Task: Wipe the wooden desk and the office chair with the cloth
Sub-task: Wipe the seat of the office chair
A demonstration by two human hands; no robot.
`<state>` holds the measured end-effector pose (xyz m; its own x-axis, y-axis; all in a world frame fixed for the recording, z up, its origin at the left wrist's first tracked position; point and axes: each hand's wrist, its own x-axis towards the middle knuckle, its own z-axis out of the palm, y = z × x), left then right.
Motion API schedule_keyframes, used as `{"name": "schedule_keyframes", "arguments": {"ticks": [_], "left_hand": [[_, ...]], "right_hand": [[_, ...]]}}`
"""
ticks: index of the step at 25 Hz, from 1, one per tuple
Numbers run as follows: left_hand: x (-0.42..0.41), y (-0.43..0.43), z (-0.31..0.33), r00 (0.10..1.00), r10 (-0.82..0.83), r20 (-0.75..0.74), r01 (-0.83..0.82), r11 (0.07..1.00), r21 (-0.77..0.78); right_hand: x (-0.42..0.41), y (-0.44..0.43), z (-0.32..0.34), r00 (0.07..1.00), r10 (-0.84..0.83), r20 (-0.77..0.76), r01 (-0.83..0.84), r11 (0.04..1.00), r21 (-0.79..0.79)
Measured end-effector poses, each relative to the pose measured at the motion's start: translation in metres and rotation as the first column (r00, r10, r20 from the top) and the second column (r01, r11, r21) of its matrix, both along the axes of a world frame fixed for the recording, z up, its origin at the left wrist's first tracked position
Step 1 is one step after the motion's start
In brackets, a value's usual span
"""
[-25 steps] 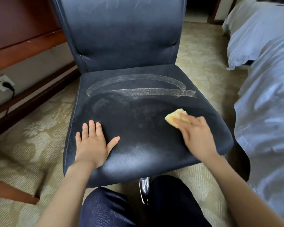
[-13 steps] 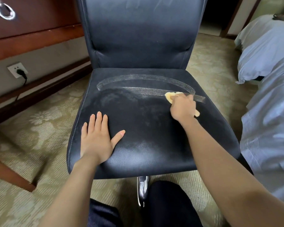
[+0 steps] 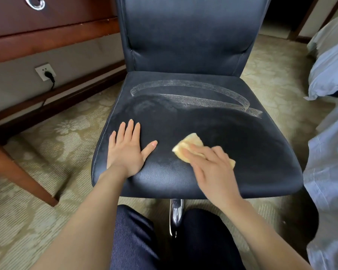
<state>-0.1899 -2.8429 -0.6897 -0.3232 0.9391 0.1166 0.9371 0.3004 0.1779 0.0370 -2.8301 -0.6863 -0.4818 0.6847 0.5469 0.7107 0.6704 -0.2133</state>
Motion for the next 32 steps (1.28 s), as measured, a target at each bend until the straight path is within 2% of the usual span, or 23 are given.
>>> {"name": "schedule_keyframes", "arguments": {"ticks": [3,5,8,10,12,15,18,21,25,27,32], "left_hand": [[0.002,-0.002,-0.002,1.0,0.009,0.001,-0.009,1.0,0.006],[0.004,-0.003,-0.002,1.0,0.013,0.003,-0.013,1.0,0.01],[0.008,-0.004,-0.001,1.0,0.018,-0.004,-0.018,1.0,0.016],[0.01,-0.004,-0.001,1.0,0.026,-0.01,-0.026,0.999,0.022],[0.011,-0.005,-0.001,0.999,0.03,-0.015,-0.03,0.999,0.016],[0.011,-0.004,-0.001,0.999,0.03,-0.014,-0.03,0.999,0.013],[0.011,-0.004,-0.002,1.0,0.027,-0.013,-0.027,1.0,0.015],[0.007,-0.004,-0.003,1.0,0.015,0.023,-0.015,0.999,0.03],[0.003,-0.004,-0.004,0.999,0.006,0.045,-0.008,0.999,0.046],[0.003,-0.003,-0.005,0.999,0.003,0.041,-0.006,0.998,0.063],[0.004,-0.003,-0.006,1.0,0.007,0.027,-0.009,0.997,0.079]], "right_hand": [[0.045,-0.001,-0.013,0.978,-0.195,-0.071,0.197,0.98,0.025],[0.074,0.009,-0.017,0.931,-0.356,-0.086,0.357,0.934,0.004],[0.098,0.031,-0.013,0.786,-0.61,-0.102,0.604,0.793,-0.084],[0.087,0.038,-0.012,0.675,-0.725,-0.137,0.707,0.688,-0.163],[0.059,0.032,-0.013,0.698,-0.698,-0.159,0.683,0.716,-0.142],[0.009,0.008,-0.013,0.856,-0.488,-0.173,0.491,0.871,-0.025],[-0.036,-0.021,-0.016,0.939,-0.296,-0.176,0.309,0.95,0.05],[-0.069,-0.05,-0.027,0.978,-0.133,-0.161,0.144,0.988,0.053],[-0.048,-0.05,-0.036,0.994,0.023,-0.104,-0.007,0.99,0.143],[-0.021,-0.044,-0.04,0.995,-0.009,-0.095,0.022,0.99,0.139],[0.065,-0.023,-0.049,0.939,-0.277,-0.205,0.306,0.943,0.128]]}}
